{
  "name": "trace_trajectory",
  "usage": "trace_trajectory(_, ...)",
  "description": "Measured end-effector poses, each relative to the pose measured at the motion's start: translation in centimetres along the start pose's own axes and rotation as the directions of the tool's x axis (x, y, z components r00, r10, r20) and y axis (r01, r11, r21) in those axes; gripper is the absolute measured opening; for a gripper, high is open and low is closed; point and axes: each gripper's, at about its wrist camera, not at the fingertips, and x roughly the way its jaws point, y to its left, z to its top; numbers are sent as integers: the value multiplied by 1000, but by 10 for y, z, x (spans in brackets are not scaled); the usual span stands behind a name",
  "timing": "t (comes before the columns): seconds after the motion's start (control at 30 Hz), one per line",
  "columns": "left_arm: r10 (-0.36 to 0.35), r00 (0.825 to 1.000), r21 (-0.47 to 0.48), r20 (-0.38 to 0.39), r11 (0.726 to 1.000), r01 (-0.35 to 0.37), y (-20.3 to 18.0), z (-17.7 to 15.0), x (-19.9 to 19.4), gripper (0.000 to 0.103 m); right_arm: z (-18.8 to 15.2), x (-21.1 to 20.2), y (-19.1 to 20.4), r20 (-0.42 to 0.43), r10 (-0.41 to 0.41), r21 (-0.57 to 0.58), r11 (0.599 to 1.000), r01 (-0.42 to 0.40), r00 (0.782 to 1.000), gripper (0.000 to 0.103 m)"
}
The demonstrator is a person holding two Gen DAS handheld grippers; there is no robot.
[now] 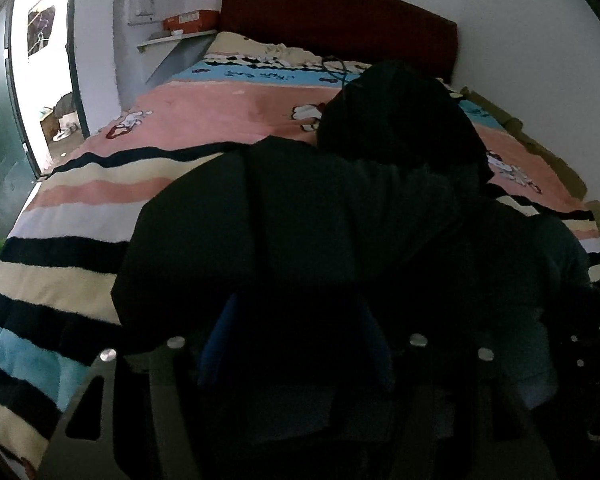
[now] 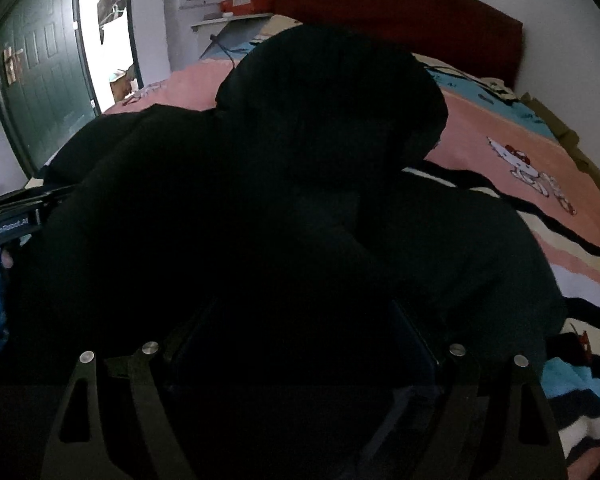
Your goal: Fold large clothes
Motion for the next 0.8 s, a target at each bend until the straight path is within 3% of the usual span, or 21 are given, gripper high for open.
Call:
trace_trajectory(0.23,56,998,40,-10,998,-55,-10,3,-16,60,5,-3,-3,-24,-15,-12,1000,15,1000,84)
trace_trajectory(0.4,31,999,119,32,992,-34,-33,-4,-47,60,-2,-33,-2,20,-21,-17,1000,21,1000,84)
trace_trajectory(0.6,32,999,149,13,988,-33,-47,-13,-35,60,-23,-32,-16,-13,-26,26,999,27,1000,84)
trace_trajectory(0.8,40,999,157,10,987,-41,-49,-18,-25,60,-31,-13,-27,-44,25,88,996,-21,999,84)
